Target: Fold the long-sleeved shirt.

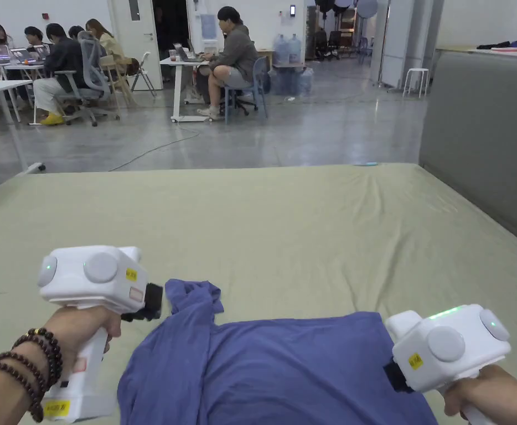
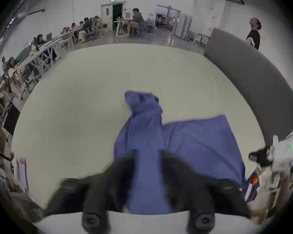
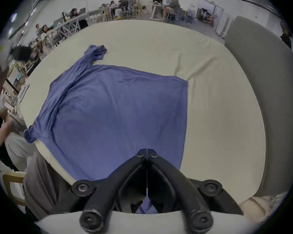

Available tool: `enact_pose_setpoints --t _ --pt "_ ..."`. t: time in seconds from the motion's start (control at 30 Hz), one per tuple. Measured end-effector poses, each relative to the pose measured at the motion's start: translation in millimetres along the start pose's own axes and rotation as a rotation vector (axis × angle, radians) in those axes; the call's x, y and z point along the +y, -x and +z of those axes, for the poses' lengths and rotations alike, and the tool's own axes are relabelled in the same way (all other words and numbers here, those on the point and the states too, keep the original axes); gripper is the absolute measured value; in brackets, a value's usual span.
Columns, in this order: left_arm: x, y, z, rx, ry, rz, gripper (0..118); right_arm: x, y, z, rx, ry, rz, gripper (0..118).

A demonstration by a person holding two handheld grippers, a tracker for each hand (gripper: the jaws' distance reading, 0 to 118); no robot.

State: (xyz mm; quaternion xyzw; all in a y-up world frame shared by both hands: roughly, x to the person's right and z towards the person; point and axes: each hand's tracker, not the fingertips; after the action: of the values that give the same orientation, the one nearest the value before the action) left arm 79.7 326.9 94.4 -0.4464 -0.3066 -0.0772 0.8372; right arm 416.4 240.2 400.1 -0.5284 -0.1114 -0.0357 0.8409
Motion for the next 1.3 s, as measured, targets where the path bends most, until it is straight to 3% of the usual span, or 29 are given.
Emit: enact_pose_setpoints --t 0.03,0.07,0.1,0.4,0.47,0.63,0.67,0.7,0.73,0.8,0.9,1.07,1.17,1.3 --pt "23 0 -22 0.014 -0.003 -0.006 78 8 -3 -10 0.008 0.005 0.011 0" --pt "42 -1 -43 0.041 -0.005 -0.008 107 20 -2 -15 0.01 0.009 0.017 0" --pt "59 -1 -63 0.081 -0.002 -0.01 118 25 -5 -23 0.013 0.012 0.024 0" --pt "147 9 -247 0.159 0.133 0.001 116 60 -26 -67 0.045 0.013 0.015 0" --pt "146 3 -277 0.167 0.174 -0.016 113 66 -25 -74 0.039 0.014 0.008 0" --pt "123 -14 -314 0.173 0.225 -0.051 86 72 -31 -93 0.022 0.034 -0.015 0" --pt "127 -9 -307 0.114 0.176 0.038 64 72 -32 -96 0.022 0.039 -0.016 0" --pt "129 -14 -302 0.059 0.177 0.083 16 71 -34 -98 0.017 0.046 -0.018 0" --pt "131 -25 -296 0.115 0.168 0.044 5 72 -30 -99 0.01 0.051 -0.017 0" --pt "132 -28 -285 0.176 0.185 -0.096 5 70 -32 -97 0.003 0.051 -0.018 0" --pt "134 -28 -249 0.111 0.138 -0.011 5 66 -29 -79 0.017 0.027 -0.045 0" --pt "124 -16 -157 0.118 0.058 -0.012 5 60 -20 -31 -0.005 -0.042 -0.019 0" --pt "90 -18 -99 0.04 0.0 -0.001 5 52 -11 -2 -0.002 -0.086 -0.016 0" --pt "24 -26 -63 0.045 0.006 0.004 5 38 4 26 0.004 -0.129 0.006 0"
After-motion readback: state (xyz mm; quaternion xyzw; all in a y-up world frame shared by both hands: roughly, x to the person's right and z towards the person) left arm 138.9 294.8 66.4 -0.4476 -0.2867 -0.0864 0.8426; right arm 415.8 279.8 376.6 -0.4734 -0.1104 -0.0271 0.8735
